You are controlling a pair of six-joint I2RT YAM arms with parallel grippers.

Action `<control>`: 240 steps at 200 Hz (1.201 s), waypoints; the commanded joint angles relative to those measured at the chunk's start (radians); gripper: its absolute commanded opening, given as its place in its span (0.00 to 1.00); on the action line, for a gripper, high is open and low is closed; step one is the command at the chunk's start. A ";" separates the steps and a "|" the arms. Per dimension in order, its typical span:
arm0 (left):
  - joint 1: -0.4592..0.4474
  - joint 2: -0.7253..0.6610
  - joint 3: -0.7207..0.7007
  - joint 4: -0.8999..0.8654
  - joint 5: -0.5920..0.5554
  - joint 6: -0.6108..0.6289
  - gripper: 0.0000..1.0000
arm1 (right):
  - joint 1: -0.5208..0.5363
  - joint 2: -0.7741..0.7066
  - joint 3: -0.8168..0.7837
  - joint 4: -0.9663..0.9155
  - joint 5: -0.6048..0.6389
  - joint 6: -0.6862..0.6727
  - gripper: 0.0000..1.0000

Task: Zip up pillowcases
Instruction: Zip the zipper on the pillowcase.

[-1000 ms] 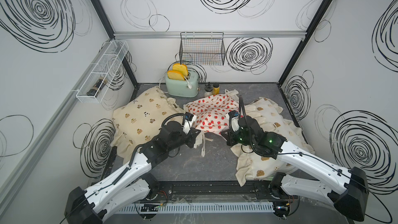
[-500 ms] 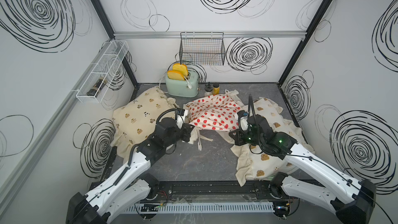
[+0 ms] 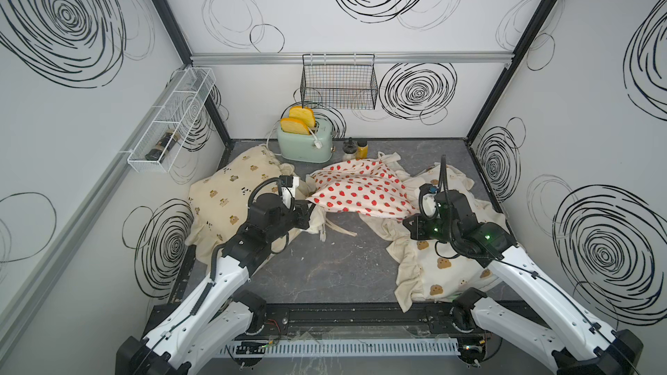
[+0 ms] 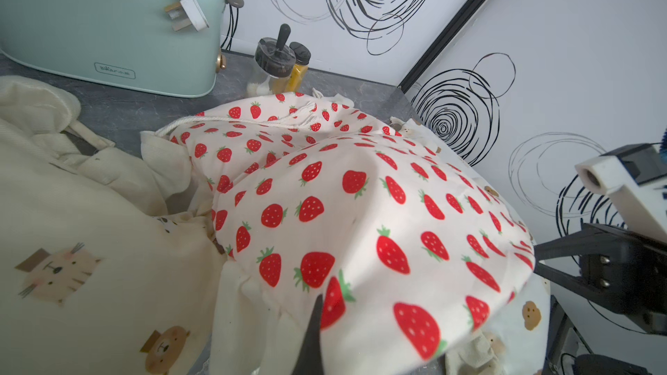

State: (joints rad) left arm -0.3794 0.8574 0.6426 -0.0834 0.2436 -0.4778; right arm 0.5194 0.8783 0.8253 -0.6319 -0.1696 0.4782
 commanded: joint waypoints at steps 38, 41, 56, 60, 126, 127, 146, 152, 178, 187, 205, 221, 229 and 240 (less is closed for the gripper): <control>0.054 0.037 0.042 0.119 0.022 -0.028 0.00 | -0.163 -0.015 0.042 -0.036 -0.047 -0.040 0.00; 0.054 0.039 0.045 0.119 0.023 -0.026 0.00 | -0.174 -0.016 0.043 -0.035 -0.052 -0.042 0.00; 0.056 0.051 0.057 0.111 0.018 -0.013 0.00 | -0.226 -0.015 0.049 -0.034 -0.079 -0.051 0.00; 0.057 0.052 0.058 0.110 0.016 -0.012 0.00 | -0.239 -0.016 0.048 -0.034 -0.088 -0.054 0.00; 0.051 0.107 0.110 0.124 0.006 0.032 0.00 | -0.317 -0.001 0.082 -0.065 -0.067 -0.108 0.00; 0.051 0.106 0.110 0.127 0.006 0.032 0.00 | -0.317 -0.001 0.081 -0.062 -0.071 -0.109 0.00; 0.046 0.115 0.111 0.160 0.026 0.026 0.00 | -0.314 -0.001 0.075 -0.023 -0.120 -0.102 0.02; 0.041 0.121 0.113 0.174 0.038 0.027 0.00 | -0.313 0.003 0.073 -0.019 -0.127 -0.101 0.03; -0.001 0.164 0.139 0.228 0.059 0.043 0.00 | -0.314 0.011 0.072 -0.016 -0.156 -0.112 0.11; -0.021 0.183 0.153 0.240 0.057 0.045 0.00 | -0.315 0.004 0.068 -0.014 -0.167 -0.116 0.12; -0.067 0.223 0.188 0.264 0.045 0.079 0.00 | -0.314 -0.008 0.070 -0.007 -0.195 -0.121 0.21; -0.109 0.259 0.225 0.276 0.022 0.098 0.00 | -0.313 -0.018 0.078 -0.008 -0.208 -0.125 0.34; -0.123 0.278 0.244 0.282 0.016 0.105 0.00 | -0.313 -0.022 0.087 -0.013 -0.200 -0.130 0.37; -0.137 0.301 0.273 0.284 0.014 0.111 0.00 | -0.313 -0.028 0.099 -0.011 -0.195 -0.135 0.44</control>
State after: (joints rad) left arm -0.4839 1.1236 0.8410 0.0959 0.2840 -0.4080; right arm 0.2077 0.8749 0.8848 -0.6418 -0.3542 0.3672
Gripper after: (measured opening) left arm 0.065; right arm 0.383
